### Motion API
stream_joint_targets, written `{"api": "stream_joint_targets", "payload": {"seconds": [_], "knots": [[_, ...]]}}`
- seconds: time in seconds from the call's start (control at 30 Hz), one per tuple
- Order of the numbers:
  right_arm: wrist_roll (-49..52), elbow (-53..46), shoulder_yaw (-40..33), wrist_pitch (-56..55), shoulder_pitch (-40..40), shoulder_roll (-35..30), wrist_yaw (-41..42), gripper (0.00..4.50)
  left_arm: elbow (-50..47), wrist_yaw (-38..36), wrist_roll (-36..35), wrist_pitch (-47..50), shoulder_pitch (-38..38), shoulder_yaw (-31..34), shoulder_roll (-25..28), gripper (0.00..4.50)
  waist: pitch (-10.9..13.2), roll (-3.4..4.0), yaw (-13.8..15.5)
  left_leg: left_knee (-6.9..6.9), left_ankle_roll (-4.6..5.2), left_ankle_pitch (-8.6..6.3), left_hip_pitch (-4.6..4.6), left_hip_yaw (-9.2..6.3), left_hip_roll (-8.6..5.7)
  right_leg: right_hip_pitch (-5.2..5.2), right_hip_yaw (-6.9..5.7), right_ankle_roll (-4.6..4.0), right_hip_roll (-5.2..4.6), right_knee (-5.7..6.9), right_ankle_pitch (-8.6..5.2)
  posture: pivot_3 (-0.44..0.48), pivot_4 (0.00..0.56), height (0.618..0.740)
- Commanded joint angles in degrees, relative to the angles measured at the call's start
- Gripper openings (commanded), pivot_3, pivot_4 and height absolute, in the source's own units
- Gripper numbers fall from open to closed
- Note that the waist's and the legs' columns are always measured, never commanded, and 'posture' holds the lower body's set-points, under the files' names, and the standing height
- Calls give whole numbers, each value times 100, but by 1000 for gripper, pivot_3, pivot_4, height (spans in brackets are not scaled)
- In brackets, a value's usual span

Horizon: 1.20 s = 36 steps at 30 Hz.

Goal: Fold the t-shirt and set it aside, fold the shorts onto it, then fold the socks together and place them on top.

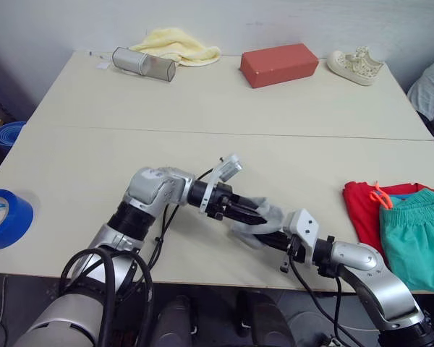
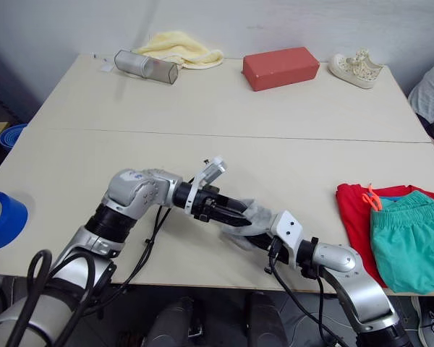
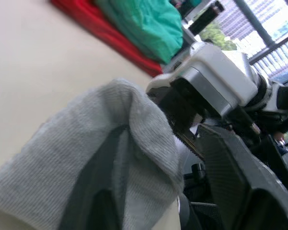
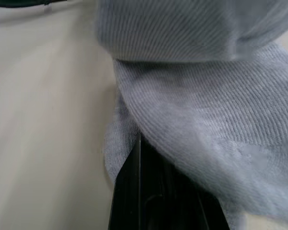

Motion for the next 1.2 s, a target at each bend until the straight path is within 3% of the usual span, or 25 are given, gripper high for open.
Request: {"api": "stream_joint_targets", "payload": {"seconds": [0.03, 0.3, 0.6, 0.7, 0.87, 0.97, 1.2], "knots": [[8, -125, 62, 93, 57, 13, -21, 0, -24, -391, 132, -808, 153, 77, -32, 3521, 0, 0, 6, 1, 0, 0, 0, -1, 0, 1, 0, 0, -1, 0, 0, 0, 150, 740], [35, -242, -2, 110, 232, -8, -50, 0, 353, -759, 615, -2587, 457, 127, -425, 3521, 0, 0, 20, 2, 9, -4, -2, -2, -5, 5, -1, 0, -9, -5, 0, 0, 150, 740], [65, -358, -37, 129, 370, -3, -97, 0, 1135, -1062, 1830, -5045, 630, -329, -563, 3521, -1, 1, 17, 2, 27, -14, -1, 0, -5, 4, -30, 0, -5, -6, 0, 0, 150, 740], [121, -444, -148, 157, 436, 2, -161, 0, 1006, -842, 1537, -5167, 624, 151, -738, 3521, 0, 0, 19, 2, 33, -18, -2, -2, -2, 4, -39, 0, -9, -6, 0, 0, 150, 740], [144, -431, -244, 98, 554, -58, -169, 0, 821, -1172, 1502, -5107, 645, 224, -642, 4478, -1, 1, 19, 2, 44, -22, -2, -4, -4, 7, -46, 1, -9, -5, 1, 0, 150, 740], [185, -494, -309, 68, 699, -74, -167, 0, 780, -1628, 1537, -5325, 696, 75, -545, 4478, -1, 1, 19, 2, 43, -21, -2, -4, -5, 7, -50, 2, -1, -6, 1, 0, 150, 740], [567, -1013, -972, 50, 1430, -290, 14, 0, 743, -1532, 1348, -5396, 527, 595, -435, 4478, 0, 1, 32, 3, 51, -24, -5, -8, -8, 10, -54, 2, -4, -10, 1, 0, 150, 740]]}}
